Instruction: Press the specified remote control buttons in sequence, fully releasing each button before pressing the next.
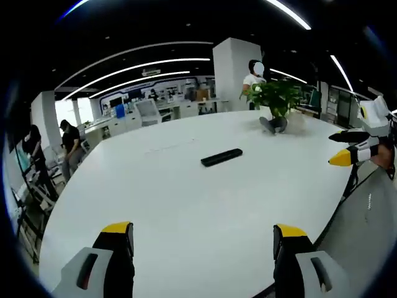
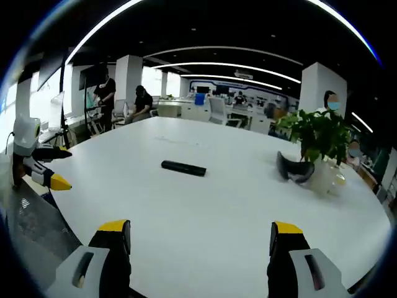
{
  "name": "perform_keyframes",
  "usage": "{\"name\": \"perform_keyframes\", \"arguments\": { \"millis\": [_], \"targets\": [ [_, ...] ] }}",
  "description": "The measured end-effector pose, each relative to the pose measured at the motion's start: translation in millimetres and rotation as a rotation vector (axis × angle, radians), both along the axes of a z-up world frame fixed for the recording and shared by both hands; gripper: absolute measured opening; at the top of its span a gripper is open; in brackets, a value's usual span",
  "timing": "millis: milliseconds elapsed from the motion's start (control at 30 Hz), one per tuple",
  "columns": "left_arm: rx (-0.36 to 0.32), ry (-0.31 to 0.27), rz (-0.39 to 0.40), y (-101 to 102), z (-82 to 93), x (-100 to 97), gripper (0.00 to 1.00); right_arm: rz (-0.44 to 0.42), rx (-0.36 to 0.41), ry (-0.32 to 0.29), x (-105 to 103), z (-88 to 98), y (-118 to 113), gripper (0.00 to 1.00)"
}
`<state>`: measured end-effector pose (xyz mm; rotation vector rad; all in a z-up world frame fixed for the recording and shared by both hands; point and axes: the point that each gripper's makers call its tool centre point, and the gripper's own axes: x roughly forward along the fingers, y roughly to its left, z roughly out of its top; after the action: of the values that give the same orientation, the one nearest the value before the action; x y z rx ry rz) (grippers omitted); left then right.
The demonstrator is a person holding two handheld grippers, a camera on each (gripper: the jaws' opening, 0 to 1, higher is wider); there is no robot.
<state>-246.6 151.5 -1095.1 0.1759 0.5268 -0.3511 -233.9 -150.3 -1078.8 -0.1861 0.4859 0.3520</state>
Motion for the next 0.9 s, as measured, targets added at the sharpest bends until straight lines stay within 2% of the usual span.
{"name": "perform_keyframes", "arguments": {
  "millis": [133,200,900],
  "targets": [
    [0.000,0.001,0.002,0.6,-0.1,0.2,0.96,0.003,0.001,0.001,-0.1,0.0,0.5,0.92],
    [-0.023,0.014,-0.011,-3.7,-1.0,-0.7,0.97,0.008,0.002,0.003,-0.5,-0.2,1.4,0.91],
    [0.003,0.010,-0.015,-3.4,-1.0,-2.3,0.96,0.009,-0.009,-0.002,-1.7,0.8,0.8,0.91]
  ]
}}
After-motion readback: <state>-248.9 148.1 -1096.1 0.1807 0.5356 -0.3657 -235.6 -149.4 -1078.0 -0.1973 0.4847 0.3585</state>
